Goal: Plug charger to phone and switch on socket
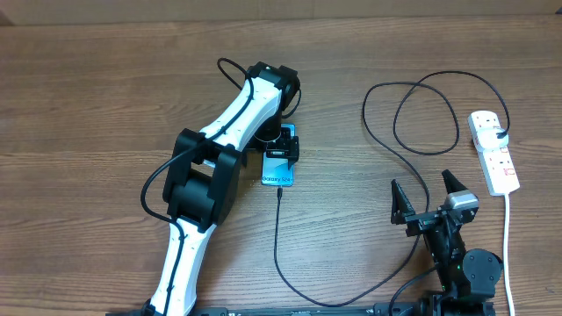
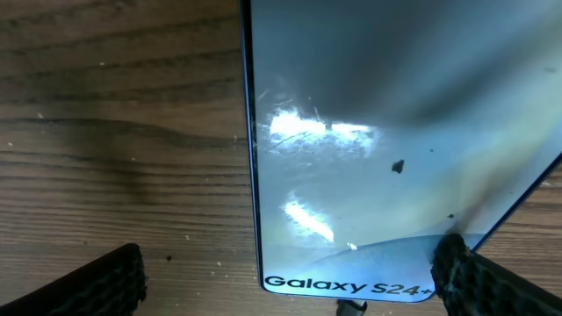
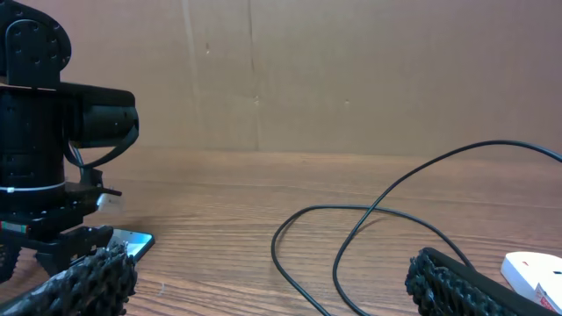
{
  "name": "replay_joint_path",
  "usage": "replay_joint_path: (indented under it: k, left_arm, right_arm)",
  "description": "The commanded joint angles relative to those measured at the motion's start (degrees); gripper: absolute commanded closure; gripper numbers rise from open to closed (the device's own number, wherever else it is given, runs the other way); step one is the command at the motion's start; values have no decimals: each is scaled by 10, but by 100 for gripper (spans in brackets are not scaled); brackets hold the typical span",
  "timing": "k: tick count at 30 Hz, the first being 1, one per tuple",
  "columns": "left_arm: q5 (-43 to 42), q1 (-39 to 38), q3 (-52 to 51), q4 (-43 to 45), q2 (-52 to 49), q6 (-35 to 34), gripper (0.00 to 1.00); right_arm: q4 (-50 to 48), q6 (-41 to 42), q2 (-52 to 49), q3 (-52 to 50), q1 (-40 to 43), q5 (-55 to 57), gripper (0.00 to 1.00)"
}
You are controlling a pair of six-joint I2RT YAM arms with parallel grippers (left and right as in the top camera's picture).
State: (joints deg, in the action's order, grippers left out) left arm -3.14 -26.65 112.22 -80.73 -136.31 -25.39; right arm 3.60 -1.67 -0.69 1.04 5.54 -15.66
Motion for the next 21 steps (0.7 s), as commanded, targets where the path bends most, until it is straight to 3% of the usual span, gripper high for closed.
replay_joint_path:
  k: [1,21]
  left_arm:
    - [22,-4,4,8,-12,-8,0]
    - [7,-8,4,94,-12,-8,0]
  right_arm:
    - [-3,2,5,-6,-1,2,0]
    - [-3,2,5,-6,-1,2,0]
